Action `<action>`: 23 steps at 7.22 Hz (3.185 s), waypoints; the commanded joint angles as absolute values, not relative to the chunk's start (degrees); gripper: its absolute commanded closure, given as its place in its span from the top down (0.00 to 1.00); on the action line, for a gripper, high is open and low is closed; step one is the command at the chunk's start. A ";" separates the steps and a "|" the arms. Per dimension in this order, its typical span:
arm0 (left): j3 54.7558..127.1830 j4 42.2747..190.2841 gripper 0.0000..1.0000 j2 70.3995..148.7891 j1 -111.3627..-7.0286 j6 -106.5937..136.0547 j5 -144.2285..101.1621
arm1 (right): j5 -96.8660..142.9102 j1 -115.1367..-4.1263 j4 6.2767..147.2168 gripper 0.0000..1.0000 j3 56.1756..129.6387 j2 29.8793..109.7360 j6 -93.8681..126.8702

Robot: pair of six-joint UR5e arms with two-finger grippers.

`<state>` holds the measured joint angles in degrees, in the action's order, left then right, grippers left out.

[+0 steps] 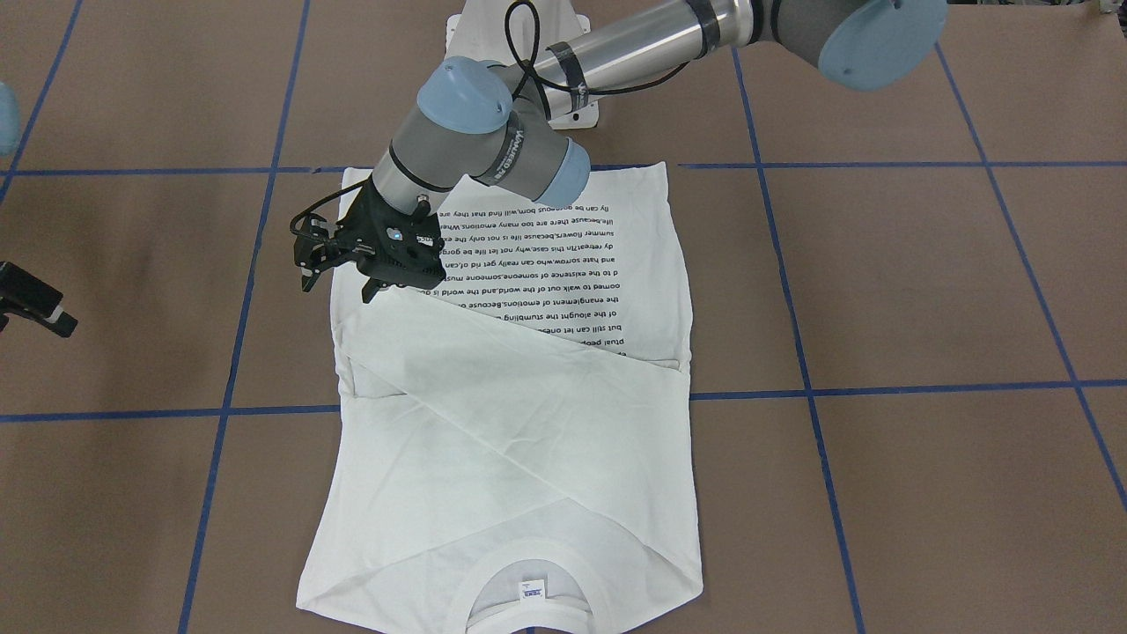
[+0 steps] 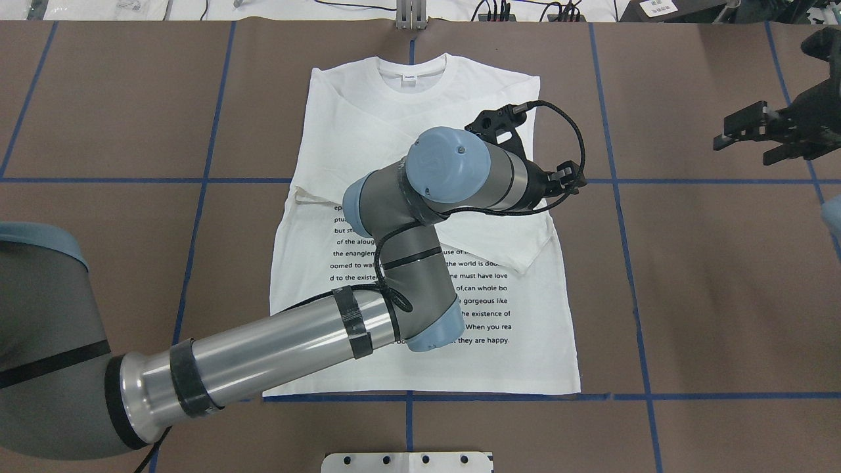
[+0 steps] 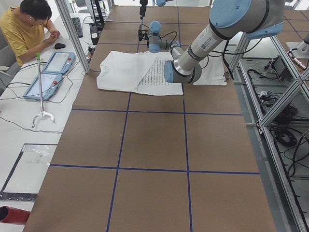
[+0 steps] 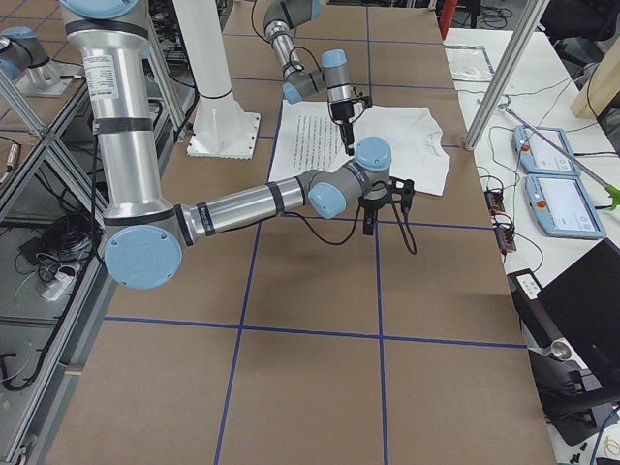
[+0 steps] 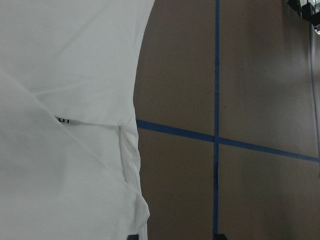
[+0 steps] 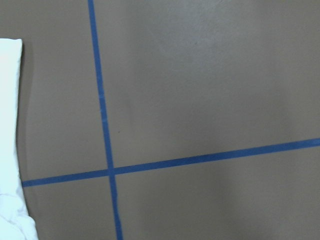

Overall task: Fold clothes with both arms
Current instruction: 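Release the sleeve and withdraw the left gripper while the right gripper moves to the hem, then lower both grippers to the hem corners nearest the robot and grasp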

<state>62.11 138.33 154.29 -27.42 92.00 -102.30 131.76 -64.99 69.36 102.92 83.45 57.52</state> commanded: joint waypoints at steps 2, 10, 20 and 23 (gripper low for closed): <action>86.14 129.56 0.79 138.33 -33.20 90.46 -107.93 | 111.48 -41.28 69.52 1.00 119.15 85.76 92.66; 104.50 128.41 0.81 121.91 -41.22 87.80 -114.35 | 86.31 -11.35 70.22 0.87 119.01 88.85 118.11; 105.38 128.41 0.83 121.82 -41.04 87.98 -111.27 | 88.24 -7.04 70.31 0.00 118.74 90.96 120.32; 105.82 128.41 0.84 121.20 -40.61 88.42 -110.65 | 89.03 -7.29 70.22 0.00 120.32 91.76 120.23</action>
